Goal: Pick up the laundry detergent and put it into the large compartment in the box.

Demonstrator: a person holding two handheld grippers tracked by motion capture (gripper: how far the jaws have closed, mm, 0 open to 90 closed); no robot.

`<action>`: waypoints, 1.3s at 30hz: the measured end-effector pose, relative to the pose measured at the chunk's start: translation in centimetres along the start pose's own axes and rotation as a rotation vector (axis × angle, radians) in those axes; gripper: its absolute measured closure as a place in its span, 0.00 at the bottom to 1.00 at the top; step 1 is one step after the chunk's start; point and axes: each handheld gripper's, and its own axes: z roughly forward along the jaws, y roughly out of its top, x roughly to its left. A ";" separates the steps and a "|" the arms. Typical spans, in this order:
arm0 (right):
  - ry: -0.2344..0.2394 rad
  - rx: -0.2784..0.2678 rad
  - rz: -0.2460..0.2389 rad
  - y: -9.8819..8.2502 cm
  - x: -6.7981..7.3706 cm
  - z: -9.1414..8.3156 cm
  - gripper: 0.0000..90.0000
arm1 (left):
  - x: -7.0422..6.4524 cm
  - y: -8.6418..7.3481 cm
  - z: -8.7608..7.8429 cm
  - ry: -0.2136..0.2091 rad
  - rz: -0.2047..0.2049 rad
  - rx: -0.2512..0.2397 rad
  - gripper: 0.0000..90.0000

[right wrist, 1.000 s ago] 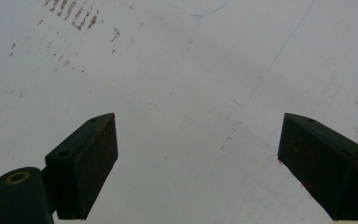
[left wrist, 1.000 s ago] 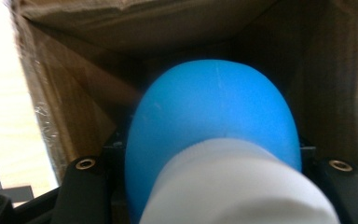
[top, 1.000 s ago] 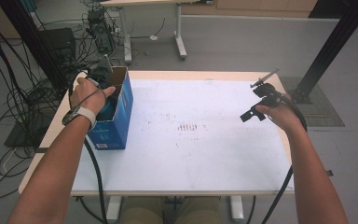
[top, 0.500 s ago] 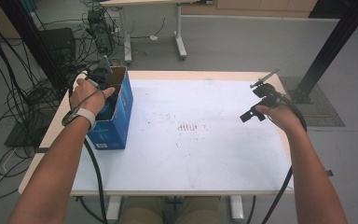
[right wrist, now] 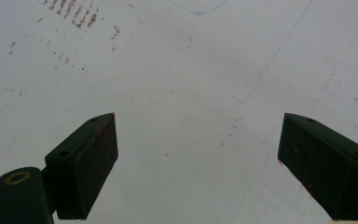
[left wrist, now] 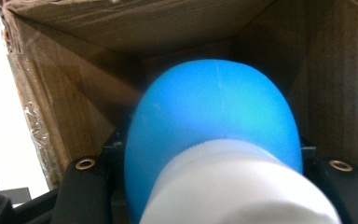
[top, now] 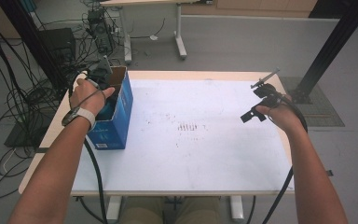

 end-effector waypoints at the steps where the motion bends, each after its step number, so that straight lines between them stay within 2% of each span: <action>1: 0.000 0.000 0.000 0.0 0.0 0.0 0.13 | 0.0 0.0 0.0 0.000 0.000 0.000 0.43; 39: -0.002 -0.001 -0.003 0.2 0.2 -0.2 0.13 | 0.2 -0.1 0.0 -0.005 0.000 0.001 0.43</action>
